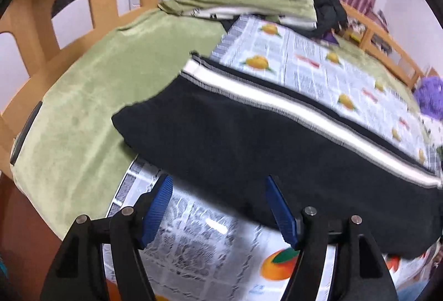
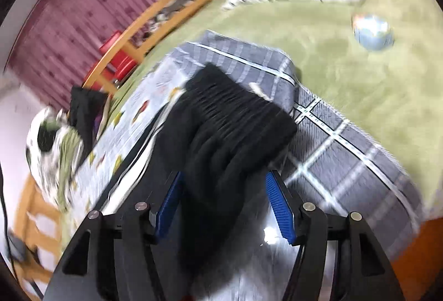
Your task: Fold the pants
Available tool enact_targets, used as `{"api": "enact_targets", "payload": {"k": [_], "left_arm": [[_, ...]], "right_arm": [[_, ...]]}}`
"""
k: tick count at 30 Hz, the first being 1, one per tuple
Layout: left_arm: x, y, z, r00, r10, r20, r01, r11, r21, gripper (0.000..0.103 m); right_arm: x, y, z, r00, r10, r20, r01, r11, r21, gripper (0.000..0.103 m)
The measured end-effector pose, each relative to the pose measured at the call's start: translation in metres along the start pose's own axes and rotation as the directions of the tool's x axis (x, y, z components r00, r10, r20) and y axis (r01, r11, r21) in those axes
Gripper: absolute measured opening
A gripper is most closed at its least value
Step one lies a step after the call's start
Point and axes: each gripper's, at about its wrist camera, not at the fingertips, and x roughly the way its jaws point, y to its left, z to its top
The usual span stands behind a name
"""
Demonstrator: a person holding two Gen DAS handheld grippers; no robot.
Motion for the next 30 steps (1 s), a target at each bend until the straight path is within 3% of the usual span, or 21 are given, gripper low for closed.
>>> {"api": "enact_targets", "payload": {"k": [3,4,6,8,10,12,14,17,21,24,27,30], "left_arm": [[-0.004,-0.006,0.009,0.999,-0.017,0.039,0.019,0.999,-0.044,0.068],[-0.005,-0.009,0.014,0.999,-0.02,0.047,0.022,0.999,-0.049,0.068],[-0.004,-0.018,0.019,0.998,-0.026,0.053,0.028,0.999,-0.04,0.068],[-0.005,-0.026,0.025,0.998,-0.025,0.06,0.026,0.999,-0.019,0.068],[-0.006,-0.033,0.028,0.997,-0.032,0.073,0.032,0.999,0.001,0.068],[-0.006,-0.04,0.03,0.996,-0.052,0.076,0.05,0.999,0.022,0.068],[-0.002,-0.047,0.034,0.995,-0.074,0.068,0.072,0.996,0.044,0.068],[0.007,-0.056,0.039,0.995,-0.09,0.03,0.087,0.993,0.074,0.068],[0.015,-0.055,0.047,0.996,-0.081,0.023,0.078,0.992,0.099,0.068],[0.028,-0.045,0.058,0.997,-0.077,0.019,0.075,0.992,0.099,0.068],[0.048,-0.037,0.069,0.999,-0.051,0.005,0.05,0.994,0.092,0.068],[0.068,-0.028,0.08,0.999,-0.048,-0.024,0.05,0.998,0.049,0.068]], "right_arm": [[0.039,-0.009,0.016,0.999,0.028,-0.034,-0.023,0.991,0.135,0.066],[0.045,-0.005,0.02,1.0,0.001,-0.026,0.003,0.99,0.138,0.058],[0.045,0.015,0.032,0.999,-0.05,-0.019,0.051,0.998,0.045,0.05],[0.024,0.029,0.044,0.997,-0.033,0.063,0.036,0.998,-0.042,0.041],[0.008,0.027,0.054,0.995,-0.015,0.101,0.021,0.998,-0.053,0.04],[0.013,0.011,0.058,0.991,-0.08,0.103,0.085,0.996,-0.042,0.04],[0.03,-0.013,0.057,0.991,-0.132,0.024,0.132,0.991,-0.004,0.041],[0.029,-0.023,0.054,0.995,-0.099,0.013,0.099,0.995,0.012,0.048],[-0.012,0.003,0.041,0.97,-0.233,0.073,0.241,0.96,-0.139,0.05],[-0.045,0.037,0.035,0.948,-0.283,0.147,0.312,0.92,-0.239,0.055],[-0.053,0.079,0.031,0.951,-0.248,0.183,0.295,0.902,-0.314,0.066],[-0.026,0.139,0.016,0.978,-0.156,0.137,0.197,0.907,-0.372,0.074]]}}
